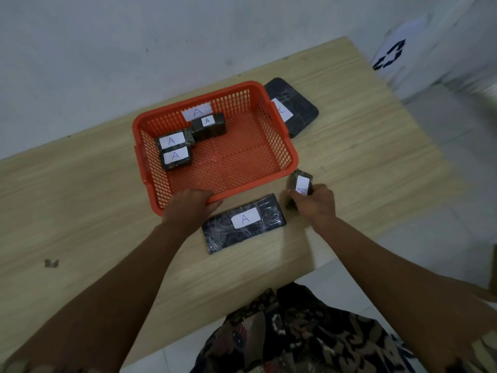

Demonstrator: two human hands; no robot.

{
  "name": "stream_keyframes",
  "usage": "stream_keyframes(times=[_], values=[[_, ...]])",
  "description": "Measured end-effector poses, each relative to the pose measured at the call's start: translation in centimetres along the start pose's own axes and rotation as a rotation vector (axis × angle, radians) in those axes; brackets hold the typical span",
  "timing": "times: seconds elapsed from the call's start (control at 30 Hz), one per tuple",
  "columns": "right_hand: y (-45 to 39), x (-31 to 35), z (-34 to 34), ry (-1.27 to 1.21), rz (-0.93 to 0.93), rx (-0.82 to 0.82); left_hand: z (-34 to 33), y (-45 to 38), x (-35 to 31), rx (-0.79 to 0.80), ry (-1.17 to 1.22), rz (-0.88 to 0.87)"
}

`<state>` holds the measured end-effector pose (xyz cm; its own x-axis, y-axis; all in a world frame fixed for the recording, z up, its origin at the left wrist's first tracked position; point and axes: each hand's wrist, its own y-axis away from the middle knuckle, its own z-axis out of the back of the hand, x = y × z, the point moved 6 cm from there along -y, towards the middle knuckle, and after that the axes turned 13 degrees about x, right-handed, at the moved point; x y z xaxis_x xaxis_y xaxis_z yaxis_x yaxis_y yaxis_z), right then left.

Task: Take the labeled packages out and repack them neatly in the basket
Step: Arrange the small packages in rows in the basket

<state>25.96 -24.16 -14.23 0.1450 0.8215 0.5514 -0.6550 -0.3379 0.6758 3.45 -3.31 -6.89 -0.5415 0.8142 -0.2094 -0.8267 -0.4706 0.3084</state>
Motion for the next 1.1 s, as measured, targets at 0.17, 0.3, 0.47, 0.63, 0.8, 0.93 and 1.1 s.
stream_keyframes(times=[0.17, 0.3, 0.47, 0.63, 0.8, 0.93, 1.1], values=[[1.8, 1.1, 0.0, -0.098, 0.019, 0.118, 0.0, 0.0, 0.0, 0.010, 0.006, 0.030], [1.9, 0.9, -0.3, -0.088, 0.083, 0.229, 0.1, 0.0, -0.2, 0.017, 0.027, 0.027], [3.3, 1.7, 1.4, -0.071, 0.169, 0.050, 0.2, 0.1, -0.1, 0.044, 0.102, 0.022], [7.6, 5.6, 3.9, -0.157, 0.453, -0.239, 0.5, -0.1, -0.2, 0.068, 0.157, -0.017], [9.4, 11.3, 3.0, -0.098, 0.722, -0.174, 0.8, 0.0, 0.4, 0.110, 0.095, 0.027], [8.3, 14.6, 0.3, -0.191, 0.684, 0.026, 0.3, 0.8, 1.6, 0.081, 0.086, 0.093], [2.9, 16.1, -5.0, -0.227, 0.456, 0.256, -0.1, 1.1, 2.0, 0.010, 0.031, 0.141]])
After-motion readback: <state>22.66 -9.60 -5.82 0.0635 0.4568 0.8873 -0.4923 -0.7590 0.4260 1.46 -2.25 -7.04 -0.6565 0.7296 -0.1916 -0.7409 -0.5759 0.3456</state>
